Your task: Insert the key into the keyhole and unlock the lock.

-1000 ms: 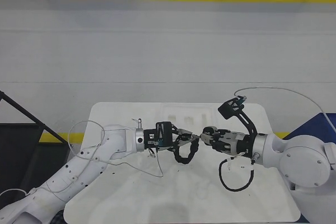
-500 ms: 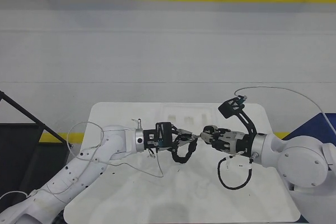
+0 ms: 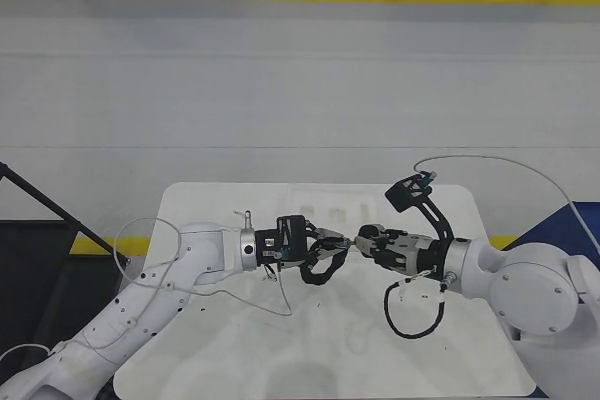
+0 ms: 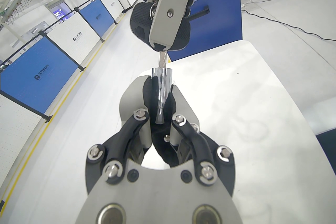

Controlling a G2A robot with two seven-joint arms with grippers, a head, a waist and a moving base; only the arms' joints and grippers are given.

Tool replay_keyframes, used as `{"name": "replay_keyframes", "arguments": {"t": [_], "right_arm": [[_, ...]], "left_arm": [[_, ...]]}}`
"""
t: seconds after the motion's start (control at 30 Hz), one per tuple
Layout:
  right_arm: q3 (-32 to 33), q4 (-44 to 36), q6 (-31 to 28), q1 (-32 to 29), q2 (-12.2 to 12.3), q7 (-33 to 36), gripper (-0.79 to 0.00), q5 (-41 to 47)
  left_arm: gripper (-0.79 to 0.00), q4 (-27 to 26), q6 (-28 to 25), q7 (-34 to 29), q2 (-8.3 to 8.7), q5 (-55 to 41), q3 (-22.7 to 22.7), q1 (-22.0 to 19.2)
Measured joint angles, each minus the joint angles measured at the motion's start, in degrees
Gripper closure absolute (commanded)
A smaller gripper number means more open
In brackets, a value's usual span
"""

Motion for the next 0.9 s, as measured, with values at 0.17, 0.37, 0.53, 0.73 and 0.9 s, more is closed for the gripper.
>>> {"name": "replay_keyframes", "arguments": {"t": [0.17,0.37,0.53,0.73,0.9], "right_arm": [[-0.79,0.58,-0.03,0.61,-0.05,-0.07,0.000,0.07],[-1.21,1.31,-0.02,1.16,-0.09,-0.29,0.000,0.50],[-1.26,1.62,-0.25,1.28,-0.08,-0.42,0.000,1.16],[-1.27,2.40,-1.30,1.21,-0.15,-1.26,0.000,3.45],[-0.94,3.38,-2.50,0.99,-0.22,-2.65,0.000,5.74]], "left_arm": [[0.000,-0.87,-0.26,-0.67,-0.20,0.49,-0.49,0.47],[0.000,-1.21,-0.75,-0.30,-0.42,1.13,-1.09,0.94],[0.000,-1.01,-1.25,0.24,-0.67,1.00,-1.40,1.25],[0.000,-0.32,-1.97,1.03,-1.06,0.48,-1.57,1.39],[0.000,0.91,-2.71,2.62,-1.34,-0.37,-2.00,1.57]]}}
